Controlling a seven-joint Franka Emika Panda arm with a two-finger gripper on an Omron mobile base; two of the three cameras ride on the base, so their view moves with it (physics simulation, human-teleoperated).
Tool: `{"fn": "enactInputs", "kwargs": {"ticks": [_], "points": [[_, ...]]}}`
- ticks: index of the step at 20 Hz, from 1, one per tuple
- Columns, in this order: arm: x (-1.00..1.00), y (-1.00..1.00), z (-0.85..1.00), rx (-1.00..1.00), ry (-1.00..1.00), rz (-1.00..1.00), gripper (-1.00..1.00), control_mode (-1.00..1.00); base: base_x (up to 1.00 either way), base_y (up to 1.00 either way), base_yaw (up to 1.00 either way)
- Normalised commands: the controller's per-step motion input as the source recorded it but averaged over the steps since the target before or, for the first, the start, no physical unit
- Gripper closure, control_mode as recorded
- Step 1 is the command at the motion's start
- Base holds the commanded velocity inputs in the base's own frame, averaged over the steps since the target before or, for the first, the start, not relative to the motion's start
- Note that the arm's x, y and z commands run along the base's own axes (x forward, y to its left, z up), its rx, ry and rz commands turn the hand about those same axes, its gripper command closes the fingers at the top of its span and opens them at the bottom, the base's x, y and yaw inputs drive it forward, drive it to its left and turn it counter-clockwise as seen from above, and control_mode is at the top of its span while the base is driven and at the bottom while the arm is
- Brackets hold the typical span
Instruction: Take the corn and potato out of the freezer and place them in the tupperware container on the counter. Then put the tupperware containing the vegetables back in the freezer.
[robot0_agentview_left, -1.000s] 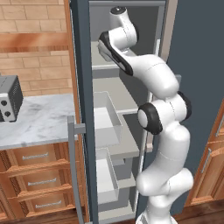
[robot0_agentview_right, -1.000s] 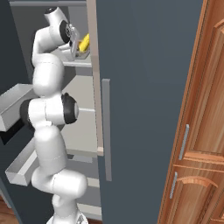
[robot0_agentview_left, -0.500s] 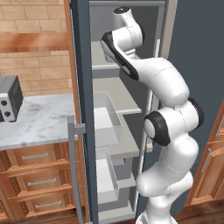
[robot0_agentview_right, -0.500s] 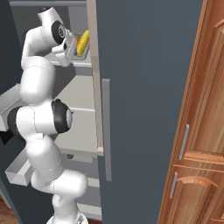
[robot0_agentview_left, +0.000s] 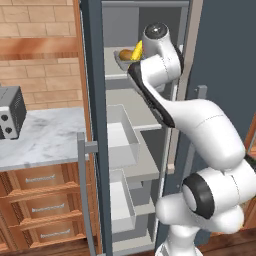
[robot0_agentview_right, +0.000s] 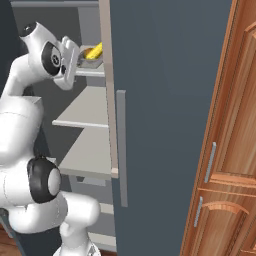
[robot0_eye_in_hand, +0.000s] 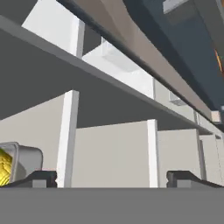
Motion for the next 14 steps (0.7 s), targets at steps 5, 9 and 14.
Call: {"fn": "enactInputs", "kwargs": {"ticks": [5,9,14], "points": [[-1.00,-0.30,0.13,0.03,-0.04,0.00,-1.00,-1.00,0.00,0.00,0.00],[-1.00,-0.28,0.31,0.05,0.00,0.00,-1.00,-1.00,0.00,0.00,0.00],[-1.00,-0.09,0.40,0.03,0.00,0.00,-1.00,-1.00,0.00,0.00,0.00]]}}
